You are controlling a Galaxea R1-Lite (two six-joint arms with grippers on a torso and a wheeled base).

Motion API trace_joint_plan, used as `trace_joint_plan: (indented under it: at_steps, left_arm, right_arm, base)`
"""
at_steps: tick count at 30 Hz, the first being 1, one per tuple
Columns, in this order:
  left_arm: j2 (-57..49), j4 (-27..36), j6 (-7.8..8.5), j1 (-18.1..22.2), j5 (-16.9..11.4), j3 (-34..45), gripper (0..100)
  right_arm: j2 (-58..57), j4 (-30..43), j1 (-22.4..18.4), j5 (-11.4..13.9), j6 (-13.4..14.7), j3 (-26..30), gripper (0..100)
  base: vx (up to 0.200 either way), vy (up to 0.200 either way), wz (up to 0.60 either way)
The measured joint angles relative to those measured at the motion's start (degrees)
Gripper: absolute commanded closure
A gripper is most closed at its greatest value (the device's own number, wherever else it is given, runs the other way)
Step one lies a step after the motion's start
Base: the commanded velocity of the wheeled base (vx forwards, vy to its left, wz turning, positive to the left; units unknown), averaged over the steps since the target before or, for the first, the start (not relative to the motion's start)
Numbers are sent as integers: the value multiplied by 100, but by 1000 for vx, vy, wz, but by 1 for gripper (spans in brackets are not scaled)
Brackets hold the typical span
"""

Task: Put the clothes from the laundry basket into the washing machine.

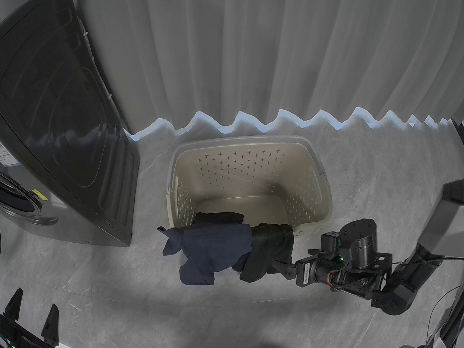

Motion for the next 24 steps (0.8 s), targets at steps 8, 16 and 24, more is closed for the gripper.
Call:
trace_joint_plan:
  at_steps: [8,16,24]
  left_arm:
    - [0,0,1,2,0,0,0]
    - [0,0,0,-2,-2,0,0]
    - [0,2,0,0,-2,0,0]
  right_arm:
    - [795,-364,2,-2,16,-542,0]
    - [1346,-405,-37,-7,22,-1069,0]
    - [1720,-407,-50,-18,22,-1477,0]
  base:
    - [0,0,0]
    - [0,0,0]
    - [0,0,0]
